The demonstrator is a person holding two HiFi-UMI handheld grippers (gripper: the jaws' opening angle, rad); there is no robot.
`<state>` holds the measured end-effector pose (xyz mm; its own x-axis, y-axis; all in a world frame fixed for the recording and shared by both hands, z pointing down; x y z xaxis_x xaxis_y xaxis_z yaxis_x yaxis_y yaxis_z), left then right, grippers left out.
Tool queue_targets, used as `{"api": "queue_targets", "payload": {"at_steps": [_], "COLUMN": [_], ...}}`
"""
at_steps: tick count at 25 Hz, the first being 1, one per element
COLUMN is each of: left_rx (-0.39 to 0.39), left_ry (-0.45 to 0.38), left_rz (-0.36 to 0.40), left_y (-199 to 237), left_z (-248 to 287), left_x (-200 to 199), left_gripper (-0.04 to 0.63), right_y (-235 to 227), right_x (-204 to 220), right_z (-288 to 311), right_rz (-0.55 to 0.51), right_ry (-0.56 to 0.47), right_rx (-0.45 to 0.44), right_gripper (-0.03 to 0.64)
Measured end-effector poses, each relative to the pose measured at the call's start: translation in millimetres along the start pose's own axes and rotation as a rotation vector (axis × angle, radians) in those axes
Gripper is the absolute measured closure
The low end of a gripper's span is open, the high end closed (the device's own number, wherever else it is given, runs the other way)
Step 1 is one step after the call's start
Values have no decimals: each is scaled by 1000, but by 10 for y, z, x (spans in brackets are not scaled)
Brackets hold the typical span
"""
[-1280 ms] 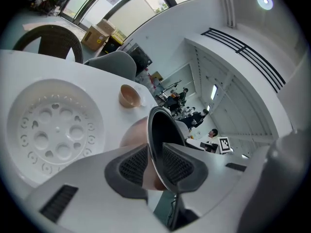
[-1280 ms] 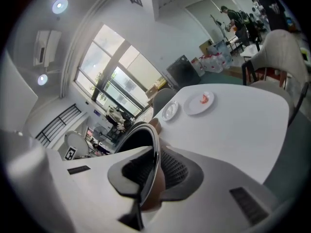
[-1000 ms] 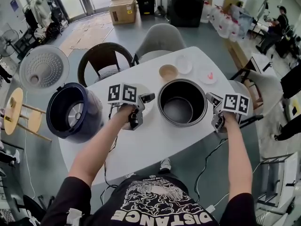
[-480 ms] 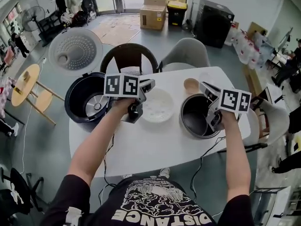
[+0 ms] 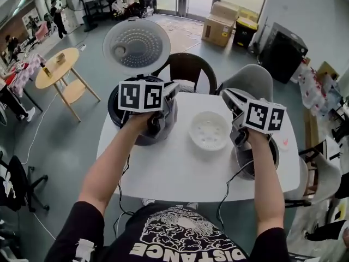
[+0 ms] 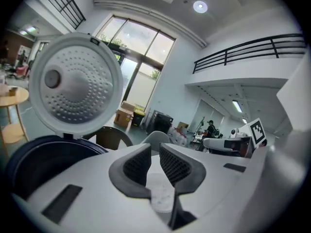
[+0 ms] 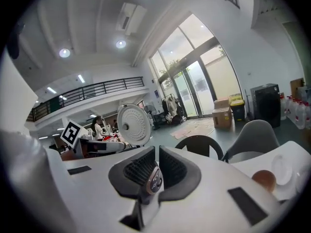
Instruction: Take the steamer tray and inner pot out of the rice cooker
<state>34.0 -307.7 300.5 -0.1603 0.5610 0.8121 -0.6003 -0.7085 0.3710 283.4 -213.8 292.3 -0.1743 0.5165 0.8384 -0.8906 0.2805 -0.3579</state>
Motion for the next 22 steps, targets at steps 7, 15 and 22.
{"api": "queue_targets", "payload": {"at_steps": [7, 15, 22], "left_rx": [-208, -355, -417], "left_ry": [-75, -135, -161], "left_rz": [42, 143, 226], "left_y": [515, 783, 713], "left_z": [-701, -1098, -1167], "left_x": [-9, 156, 60], "left_gripper": [537, 565, 577], "right_y": [524, 921, 990], "right_x": [-176, -146, -165], "right_z": [562, 824, 710], "right_rz": [-111, -279, -362], "right_ry": [-8, -67, -124], "right_rx": [-8, 75, 165], "right_gripper": [578, 603, 603]}}
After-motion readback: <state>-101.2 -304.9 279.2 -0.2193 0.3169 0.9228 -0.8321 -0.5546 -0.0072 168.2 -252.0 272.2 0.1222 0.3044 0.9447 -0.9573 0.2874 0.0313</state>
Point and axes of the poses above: the fingertips, and each gripper's own axes: z forward along the fingers, y to its left, x out of its underside, the point moved 9 cm from there along -z, backward along the fingers, and after that the axes turned 9 degrees about y, right-handed, at the moved point
